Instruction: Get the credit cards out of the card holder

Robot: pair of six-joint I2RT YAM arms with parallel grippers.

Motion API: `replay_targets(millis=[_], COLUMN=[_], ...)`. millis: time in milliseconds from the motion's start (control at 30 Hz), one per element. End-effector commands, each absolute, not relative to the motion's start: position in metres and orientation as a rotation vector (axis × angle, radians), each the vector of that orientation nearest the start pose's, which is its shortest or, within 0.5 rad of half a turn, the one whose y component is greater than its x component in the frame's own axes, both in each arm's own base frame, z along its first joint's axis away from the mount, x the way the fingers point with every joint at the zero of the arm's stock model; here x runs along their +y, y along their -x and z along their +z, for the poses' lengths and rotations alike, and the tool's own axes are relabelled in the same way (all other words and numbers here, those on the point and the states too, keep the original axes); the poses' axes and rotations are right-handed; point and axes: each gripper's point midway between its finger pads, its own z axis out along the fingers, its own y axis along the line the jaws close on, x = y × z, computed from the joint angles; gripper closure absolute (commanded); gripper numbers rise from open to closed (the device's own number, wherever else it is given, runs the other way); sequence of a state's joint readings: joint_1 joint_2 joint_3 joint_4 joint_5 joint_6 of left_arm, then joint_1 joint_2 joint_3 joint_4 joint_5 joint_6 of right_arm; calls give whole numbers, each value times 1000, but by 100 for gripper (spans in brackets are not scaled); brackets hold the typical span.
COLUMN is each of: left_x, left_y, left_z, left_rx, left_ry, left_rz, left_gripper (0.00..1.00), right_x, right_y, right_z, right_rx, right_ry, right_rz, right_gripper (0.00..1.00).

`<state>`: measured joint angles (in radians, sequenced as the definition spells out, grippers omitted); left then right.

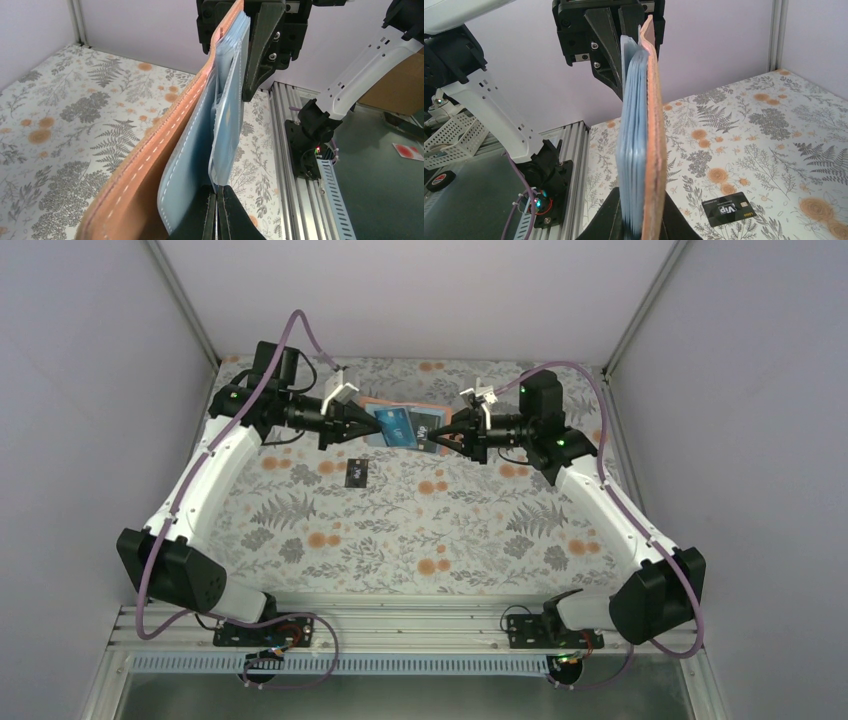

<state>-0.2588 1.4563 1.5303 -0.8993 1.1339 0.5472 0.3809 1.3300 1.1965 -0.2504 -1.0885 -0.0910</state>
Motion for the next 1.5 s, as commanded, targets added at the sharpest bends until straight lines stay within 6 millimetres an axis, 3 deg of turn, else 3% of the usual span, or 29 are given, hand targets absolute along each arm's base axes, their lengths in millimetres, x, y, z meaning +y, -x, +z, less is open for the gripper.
replay_targets(millis=[0, 133, 267, 533, 567, 667, 800, 867, 1033, 1233, 1467], left_x=[-227, -233, -257, -268, -268, -268, -270, -272, -274, -271, -273], left_y=[-278, -278, -267, -282, -283, -284, -282, -278, -268, -266, -273], left_z=[352, 357, 363, 356, 355, 351, 352, 354, 359, 361, 359], left_rx=[1617, 1600, 1551, 1597, 1608, 1617, 1580, 1560, 1521, 1548, 1589], left_ry=[-1257, -1254, -1329, -1347, -1342, -1341, -1340, -1346, -1371, -1363, -1326], left_rz=[-1106, -1117, -1131, -1038, -1037, -1043, -1061, -1093, -1150, -1139, -1151], left_gripper=[98, 98, 98, 98, 96, 77, 73, 75, 97, 98, 98], right_x=[263, 266, 271, 272, 271, 271, 271, 271, 271, 270, 272], right_y=[-267, -264, -260, -257, -256, -251, -245, -244, -244, -243, -242], right_z=[343, 345, 348, 344, 345, 349, 354, 355, 353, 352, 349], right_rx=[1564, 1549, 1526, 1527, 1519, 1491, 1453, 1452, 1457, 1455, 1458], right_ry=[1108, 1128, 1146, 1161, 1167, 1186, 1216, 1217, 1216, 1223, 1232], right_rz=[1230, 1292, 1305, 1304, 1307, 1314, 1340, 1340, 1338, 1345, 1373], right_gripper=[96, 96, 96, 96, 96, 96, 96, 96, 96, 80, 70])
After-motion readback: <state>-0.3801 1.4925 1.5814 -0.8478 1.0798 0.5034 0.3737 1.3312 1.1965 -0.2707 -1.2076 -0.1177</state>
